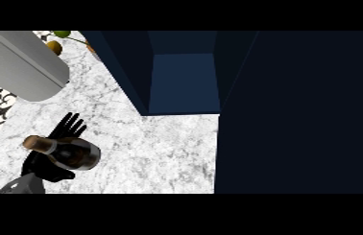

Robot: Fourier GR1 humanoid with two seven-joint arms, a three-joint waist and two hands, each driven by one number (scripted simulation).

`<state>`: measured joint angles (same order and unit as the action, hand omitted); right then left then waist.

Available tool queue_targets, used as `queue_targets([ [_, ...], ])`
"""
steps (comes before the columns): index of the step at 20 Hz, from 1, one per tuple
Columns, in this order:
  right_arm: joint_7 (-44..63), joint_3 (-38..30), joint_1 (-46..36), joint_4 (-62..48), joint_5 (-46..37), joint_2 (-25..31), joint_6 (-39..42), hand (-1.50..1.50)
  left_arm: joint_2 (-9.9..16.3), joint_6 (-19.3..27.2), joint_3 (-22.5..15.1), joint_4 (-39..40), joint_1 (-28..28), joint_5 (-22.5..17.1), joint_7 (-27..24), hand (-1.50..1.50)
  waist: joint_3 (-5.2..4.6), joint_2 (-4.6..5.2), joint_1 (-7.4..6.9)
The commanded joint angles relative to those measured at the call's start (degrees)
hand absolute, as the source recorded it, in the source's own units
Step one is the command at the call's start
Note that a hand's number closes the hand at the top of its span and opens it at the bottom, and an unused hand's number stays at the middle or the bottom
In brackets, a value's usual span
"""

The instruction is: Pick up the wine, place it into the cabinet and close the cabinet

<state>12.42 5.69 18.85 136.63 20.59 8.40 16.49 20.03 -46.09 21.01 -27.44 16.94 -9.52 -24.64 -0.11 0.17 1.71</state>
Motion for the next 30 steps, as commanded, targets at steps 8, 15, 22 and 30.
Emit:
queue_targets([
  [8,3.97,2.25,1.37,7.88,1.52,0.11,-1.60,-1.50,-0.89,-9.91,-0.70,5.90,4.54,-1.05,-4.39,1.50,-0.23,0.13,0.46],
  [15,1.99,0.19,5.18,8.33,3.77,1.45,0.29,-1.50,-3.58,-13.13,-3.36,3.87,1.80,-0.09,-5.90,1.50,-0.22,-0.03,0.88],
  [22,2.09,2.27,4.97,8.92,-0.02,1.25,-0.86,-1.50,-6.76,2.70,-7.45,-8.14,-2.12,6.22,-18.33,1.50,-0.09,-0.47,-0.50],
  [30,0.41,0.62,3.91,6.43,0.25,1.48,-1.11,-1.50,-12.97,34.09,-7.78,-16.45,-6.84,11.86,-22.79,1.50,0.10,-0.38,-1.35],
])
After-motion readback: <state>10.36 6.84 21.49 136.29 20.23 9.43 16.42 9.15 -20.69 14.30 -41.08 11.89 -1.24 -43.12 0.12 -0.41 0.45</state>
